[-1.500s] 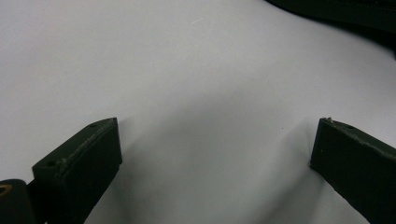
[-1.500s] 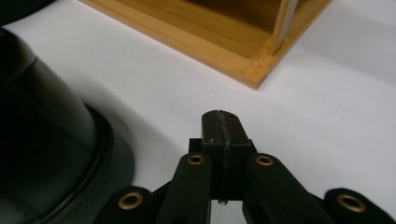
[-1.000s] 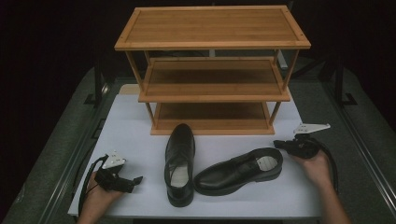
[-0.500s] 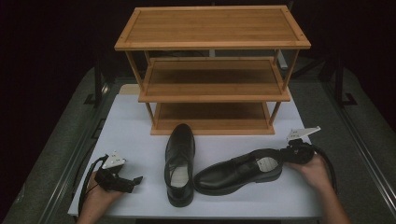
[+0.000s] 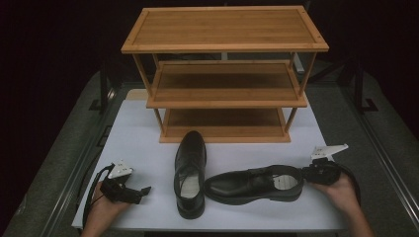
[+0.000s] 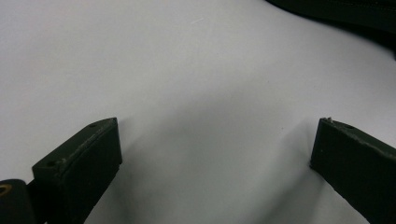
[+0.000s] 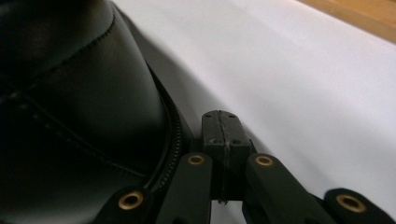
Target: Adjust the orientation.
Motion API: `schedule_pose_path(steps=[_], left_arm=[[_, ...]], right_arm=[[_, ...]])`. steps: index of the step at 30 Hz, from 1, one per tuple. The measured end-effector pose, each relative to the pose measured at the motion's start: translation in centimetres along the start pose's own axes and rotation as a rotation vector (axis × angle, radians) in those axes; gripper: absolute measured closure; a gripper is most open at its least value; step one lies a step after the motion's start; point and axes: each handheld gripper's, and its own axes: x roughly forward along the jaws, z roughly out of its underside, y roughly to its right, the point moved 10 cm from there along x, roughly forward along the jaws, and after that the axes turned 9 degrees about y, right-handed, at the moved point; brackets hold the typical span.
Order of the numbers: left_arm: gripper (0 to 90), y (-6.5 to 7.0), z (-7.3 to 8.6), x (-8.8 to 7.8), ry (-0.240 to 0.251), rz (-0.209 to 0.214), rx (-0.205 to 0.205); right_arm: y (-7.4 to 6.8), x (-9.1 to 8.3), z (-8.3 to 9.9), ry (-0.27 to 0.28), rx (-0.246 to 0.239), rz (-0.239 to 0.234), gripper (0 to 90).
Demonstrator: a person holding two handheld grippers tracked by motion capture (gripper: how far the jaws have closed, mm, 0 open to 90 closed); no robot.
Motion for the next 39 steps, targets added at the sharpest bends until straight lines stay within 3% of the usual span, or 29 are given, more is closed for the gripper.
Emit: schedule_pose_path(steps=[17,29,39], left_arm=[[1.1,0.0,0.0,0.0,0.001,-0.001,0.000],[1.1,0.0,0.0,0.0,0.001,0.000,0.000],[1.1,0.0,0.0,0.0,0.000,0.000,0.000]], right_arm=[[-4.0,-1.7,2.1,-0.027,-0.016,-0.049,89.9],[-6.8,-2.0,2.8,-0.032,-0.044,-0.130,89.8],[-8.6,-1.6,2.7,-0.058,-0.108,-0.163,89.8]])
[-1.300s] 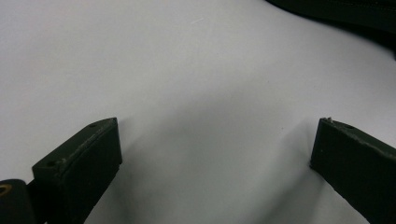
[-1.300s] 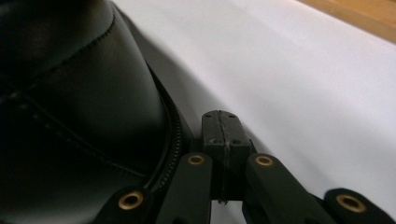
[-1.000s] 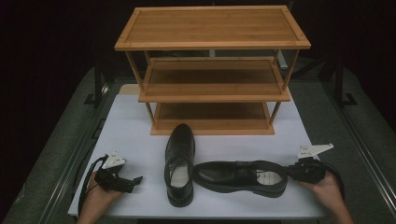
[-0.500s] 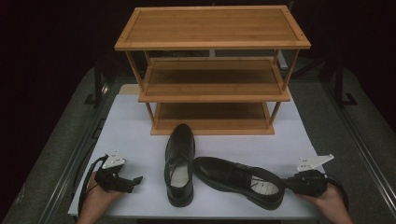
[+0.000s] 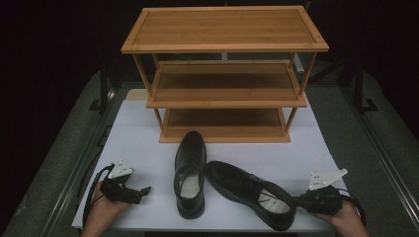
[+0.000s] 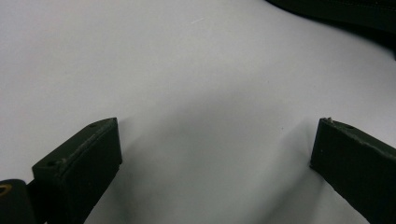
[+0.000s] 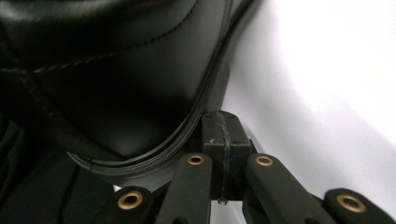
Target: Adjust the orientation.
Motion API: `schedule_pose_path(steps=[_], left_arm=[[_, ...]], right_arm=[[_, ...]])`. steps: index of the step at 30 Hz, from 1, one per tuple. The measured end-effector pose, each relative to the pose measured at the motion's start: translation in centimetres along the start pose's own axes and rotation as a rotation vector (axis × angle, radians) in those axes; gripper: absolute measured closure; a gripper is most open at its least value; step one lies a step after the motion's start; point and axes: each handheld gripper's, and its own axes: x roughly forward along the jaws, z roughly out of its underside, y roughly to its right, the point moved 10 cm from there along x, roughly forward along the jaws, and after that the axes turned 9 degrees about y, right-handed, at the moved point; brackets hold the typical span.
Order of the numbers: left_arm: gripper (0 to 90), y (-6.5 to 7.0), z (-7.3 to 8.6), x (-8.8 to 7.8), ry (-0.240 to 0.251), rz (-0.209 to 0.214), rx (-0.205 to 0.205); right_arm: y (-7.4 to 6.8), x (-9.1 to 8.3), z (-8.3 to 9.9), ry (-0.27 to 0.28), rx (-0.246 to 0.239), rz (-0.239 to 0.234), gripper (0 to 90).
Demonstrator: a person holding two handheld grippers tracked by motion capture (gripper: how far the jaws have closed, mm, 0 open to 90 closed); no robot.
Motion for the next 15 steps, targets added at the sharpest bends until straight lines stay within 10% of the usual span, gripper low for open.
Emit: schedule_pose_path(steps=[15], left_arm=[[1.1,0.0,0.0,0.0,-0.001,0.001,0.000]], right_arm=[[-1.8,1.8,-1.3,0.008,-0.041,-0.066,89.8]])
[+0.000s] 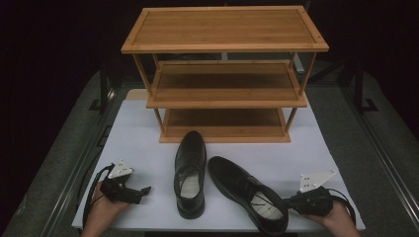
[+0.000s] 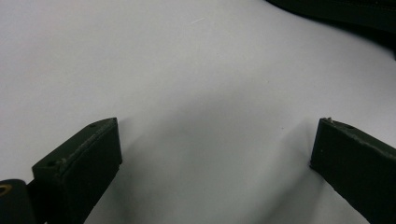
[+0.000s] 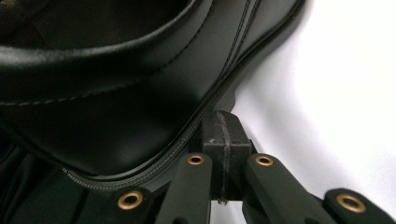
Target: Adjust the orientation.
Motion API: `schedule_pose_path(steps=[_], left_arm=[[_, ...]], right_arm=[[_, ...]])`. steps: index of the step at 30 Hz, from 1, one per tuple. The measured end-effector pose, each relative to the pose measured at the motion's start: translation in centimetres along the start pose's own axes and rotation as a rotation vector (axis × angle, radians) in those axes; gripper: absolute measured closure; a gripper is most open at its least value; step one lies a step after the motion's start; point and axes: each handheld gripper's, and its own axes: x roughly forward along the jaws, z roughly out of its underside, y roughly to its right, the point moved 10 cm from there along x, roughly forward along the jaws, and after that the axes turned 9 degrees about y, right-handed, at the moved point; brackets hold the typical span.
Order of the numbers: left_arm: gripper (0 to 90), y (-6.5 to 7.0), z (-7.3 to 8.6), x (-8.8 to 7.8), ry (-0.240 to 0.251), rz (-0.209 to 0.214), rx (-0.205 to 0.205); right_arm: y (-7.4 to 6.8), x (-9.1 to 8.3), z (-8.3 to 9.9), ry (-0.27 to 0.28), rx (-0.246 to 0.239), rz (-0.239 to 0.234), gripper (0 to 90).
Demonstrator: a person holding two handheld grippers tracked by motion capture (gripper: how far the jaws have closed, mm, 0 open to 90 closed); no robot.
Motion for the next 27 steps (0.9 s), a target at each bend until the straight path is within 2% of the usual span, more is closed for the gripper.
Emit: schedule_pose_path(steps=[10,27], left_arm=[[1.1,0.0,0.0,0.0,0.000,0.000,0.000],[1.1,0.0,0.0,0.0,0.000,0.000,0.000]], right_arm=[[-0.8,0.9,-0.8,-0.002,-0.019,-0.020,89.8],[-3.3,3.5,-2.2,-0.014,-0.065,-0.118,89.8]])
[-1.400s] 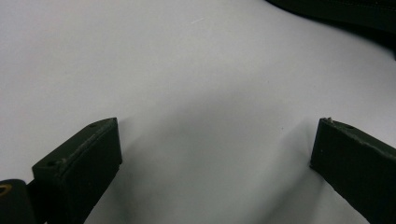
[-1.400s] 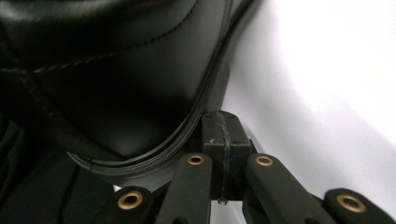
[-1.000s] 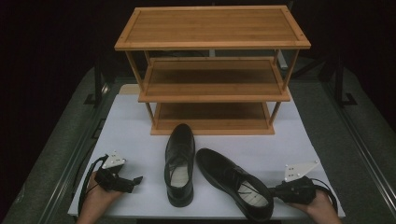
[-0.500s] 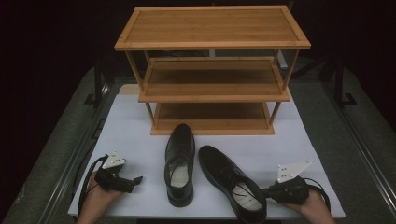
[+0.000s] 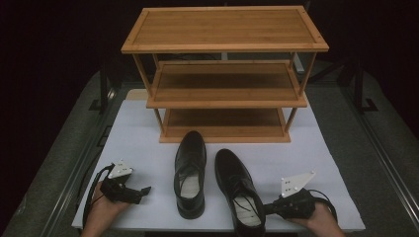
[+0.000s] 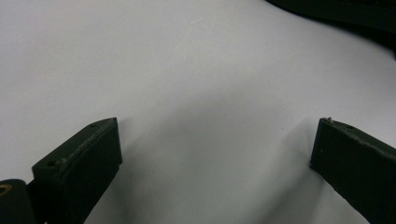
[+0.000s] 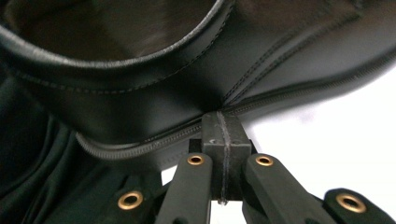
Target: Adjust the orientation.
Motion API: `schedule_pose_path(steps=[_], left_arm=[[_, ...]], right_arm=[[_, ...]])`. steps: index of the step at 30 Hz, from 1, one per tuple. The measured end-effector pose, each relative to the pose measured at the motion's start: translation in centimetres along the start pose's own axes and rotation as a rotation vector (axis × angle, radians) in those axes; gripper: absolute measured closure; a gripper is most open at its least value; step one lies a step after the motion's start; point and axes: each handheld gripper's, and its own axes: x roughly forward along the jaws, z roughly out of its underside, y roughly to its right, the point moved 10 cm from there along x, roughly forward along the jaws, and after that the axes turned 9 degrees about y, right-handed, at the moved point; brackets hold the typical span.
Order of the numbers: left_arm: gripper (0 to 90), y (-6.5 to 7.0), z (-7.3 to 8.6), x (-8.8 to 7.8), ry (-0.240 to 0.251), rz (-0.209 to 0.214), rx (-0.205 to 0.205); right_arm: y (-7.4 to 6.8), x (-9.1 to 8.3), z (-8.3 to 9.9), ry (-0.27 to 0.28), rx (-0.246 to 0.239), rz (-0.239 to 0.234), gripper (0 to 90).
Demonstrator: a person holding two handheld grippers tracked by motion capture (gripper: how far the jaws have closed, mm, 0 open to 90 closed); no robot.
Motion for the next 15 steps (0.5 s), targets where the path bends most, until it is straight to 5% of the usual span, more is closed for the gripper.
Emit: schedule_pose_path(steps=[15], left_arm=[[1.1,0.0,0.0,0.0,0.000,0.000,0.000]], right_arm=[[-0.8,1.6,-0.8,-0.006,-0.038,-0.037,89.8]])
